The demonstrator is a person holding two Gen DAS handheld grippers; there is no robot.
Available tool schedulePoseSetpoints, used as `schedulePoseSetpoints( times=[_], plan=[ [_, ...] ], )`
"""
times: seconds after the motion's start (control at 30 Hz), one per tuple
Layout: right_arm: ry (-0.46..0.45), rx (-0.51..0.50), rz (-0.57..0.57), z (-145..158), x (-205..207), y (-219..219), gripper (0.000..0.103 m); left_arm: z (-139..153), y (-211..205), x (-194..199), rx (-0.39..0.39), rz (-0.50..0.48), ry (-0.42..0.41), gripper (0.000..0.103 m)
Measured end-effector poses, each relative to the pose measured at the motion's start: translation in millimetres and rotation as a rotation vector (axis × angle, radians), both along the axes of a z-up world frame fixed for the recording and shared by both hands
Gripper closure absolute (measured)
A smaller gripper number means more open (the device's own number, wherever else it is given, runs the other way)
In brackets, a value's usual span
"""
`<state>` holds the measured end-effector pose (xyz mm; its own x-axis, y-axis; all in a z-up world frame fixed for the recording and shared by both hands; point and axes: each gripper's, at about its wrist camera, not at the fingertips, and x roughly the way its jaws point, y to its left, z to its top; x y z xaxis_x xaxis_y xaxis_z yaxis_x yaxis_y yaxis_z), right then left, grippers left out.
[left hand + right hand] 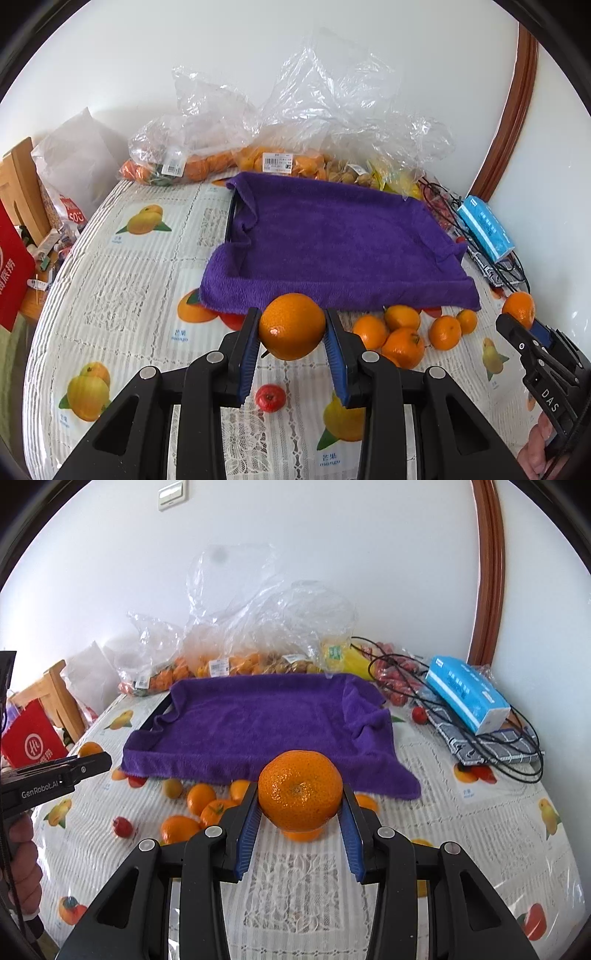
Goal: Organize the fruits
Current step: 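Carry both held tangerines up and over the purple towel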
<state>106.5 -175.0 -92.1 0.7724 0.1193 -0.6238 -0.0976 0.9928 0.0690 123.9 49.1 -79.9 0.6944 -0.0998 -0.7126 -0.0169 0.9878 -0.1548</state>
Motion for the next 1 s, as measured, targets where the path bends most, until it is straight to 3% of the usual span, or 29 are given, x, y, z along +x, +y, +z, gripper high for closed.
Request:
schedulePoseSetpoints(
  times=[0.43,1.0],
  plan=[
    [-0.042,0.012,-0.038,17,38,-6,0.062,14,-1,31,0.024,-0.006,-0.032,0.071],
    [-0.076,0.020,0.014,27,122,5,0.062,2,-3,103,0.050,0.025,-0.024,0.071]
  ],
)
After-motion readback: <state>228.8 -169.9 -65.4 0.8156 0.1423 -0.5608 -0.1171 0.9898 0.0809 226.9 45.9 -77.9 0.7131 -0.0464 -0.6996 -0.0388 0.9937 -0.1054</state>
